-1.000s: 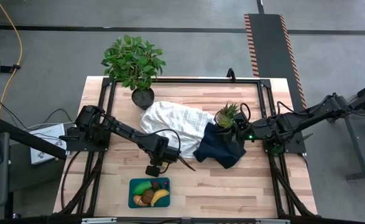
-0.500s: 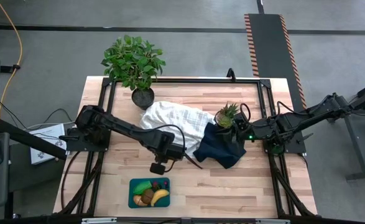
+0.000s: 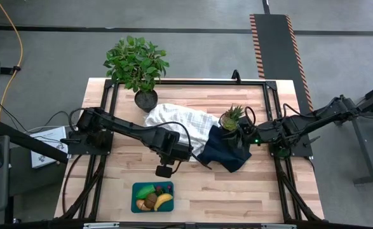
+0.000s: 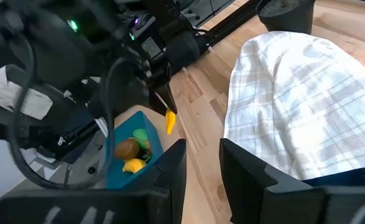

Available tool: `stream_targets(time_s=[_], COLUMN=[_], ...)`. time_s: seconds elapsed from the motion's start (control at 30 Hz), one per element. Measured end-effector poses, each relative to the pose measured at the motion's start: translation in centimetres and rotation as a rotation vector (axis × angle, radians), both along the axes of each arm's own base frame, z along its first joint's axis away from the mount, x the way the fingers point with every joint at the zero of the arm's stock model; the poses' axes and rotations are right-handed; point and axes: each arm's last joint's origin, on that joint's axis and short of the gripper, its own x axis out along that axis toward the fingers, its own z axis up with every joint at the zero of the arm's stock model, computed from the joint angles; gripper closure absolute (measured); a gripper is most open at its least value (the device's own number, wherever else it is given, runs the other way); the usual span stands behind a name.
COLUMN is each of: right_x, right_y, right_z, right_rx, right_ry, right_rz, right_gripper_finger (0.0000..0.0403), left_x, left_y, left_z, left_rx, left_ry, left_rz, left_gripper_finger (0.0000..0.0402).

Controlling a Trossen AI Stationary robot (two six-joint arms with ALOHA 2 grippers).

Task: Pick and placing Produce into tupperware
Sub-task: Put the yellow corn into the bin

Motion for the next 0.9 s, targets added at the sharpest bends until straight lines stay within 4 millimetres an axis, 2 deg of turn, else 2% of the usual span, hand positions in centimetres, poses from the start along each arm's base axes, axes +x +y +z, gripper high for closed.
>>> stream_targets(time_s=[0.53,0.9], right_x=[0.0,0.0], right_y=[0.1,0.2], right_z=[0.1,0.1], right_rx=[-0.028,-0.024], right_ry=[-0.001,-0.001], right_rz=[0.065,0.072], right_gripper_finger=[0.0316,0.0316], left_x=[-0.8,-1.3], left_y=[0.0,0.1], left_z=[5.1,7.6], left_rx=[-0.048,-0.059], left_ry=[0.016,0.004], left_rz=[0.116,0.136], left_gripper_finger=[0.0355,0.0355])
